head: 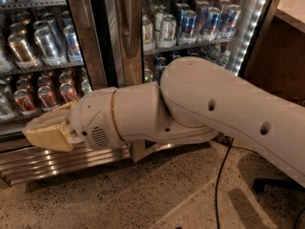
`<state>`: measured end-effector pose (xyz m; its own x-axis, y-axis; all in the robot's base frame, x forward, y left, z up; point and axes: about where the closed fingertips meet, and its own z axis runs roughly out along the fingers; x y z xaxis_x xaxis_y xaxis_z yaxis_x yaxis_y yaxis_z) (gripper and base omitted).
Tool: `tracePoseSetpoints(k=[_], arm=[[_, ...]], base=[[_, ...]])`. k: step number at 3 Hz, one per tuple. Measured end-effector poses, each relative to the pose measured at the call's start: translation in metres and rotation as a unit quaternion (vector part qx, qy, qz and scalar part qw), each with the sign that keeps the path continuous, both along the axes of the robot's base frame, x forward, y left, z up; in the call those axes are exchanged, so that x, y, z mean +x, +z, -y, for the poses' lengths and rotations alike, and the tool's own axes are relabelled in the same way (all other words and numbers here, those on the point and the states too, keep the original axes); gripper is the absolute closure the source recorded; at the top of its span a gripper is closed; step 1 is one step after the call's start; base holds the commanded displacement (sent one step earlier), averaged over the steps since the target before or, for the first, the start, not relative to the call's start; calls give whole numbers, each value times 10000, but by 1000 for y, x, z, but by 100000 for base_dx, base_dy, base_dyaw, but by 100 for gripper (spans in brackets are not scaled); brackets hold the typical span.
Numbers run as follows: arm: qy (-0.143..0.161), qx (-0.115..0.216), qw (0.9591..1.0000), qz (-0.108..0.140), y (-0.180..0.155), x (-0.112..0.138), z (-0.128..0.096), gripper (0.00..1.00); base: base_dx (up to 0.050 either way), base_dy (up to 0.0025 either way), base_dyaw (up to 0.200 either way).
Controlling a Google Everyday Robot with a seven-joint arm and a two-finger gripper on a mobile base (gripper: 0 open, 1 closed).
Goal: Open right fridge door
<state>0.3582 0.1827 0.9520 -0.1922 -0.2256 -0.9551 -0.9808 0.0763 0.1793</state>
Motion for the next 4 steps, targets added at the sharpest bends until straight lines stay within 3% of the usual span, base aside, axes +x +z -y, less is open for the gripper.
tracePoseSetpoints(k=[1,2,3,4], arm=[[1,0,10000,1,0,0,0,100],[-224,94,9995,-181,-16,3,-7,100],[-733,259,9950,-621,-55,3,-17,100],[-1252,380,9866,-977,-86,2,-29,100]], base=[[0,0,0],[0,0,0],[0,0,0],[0,0,0]])
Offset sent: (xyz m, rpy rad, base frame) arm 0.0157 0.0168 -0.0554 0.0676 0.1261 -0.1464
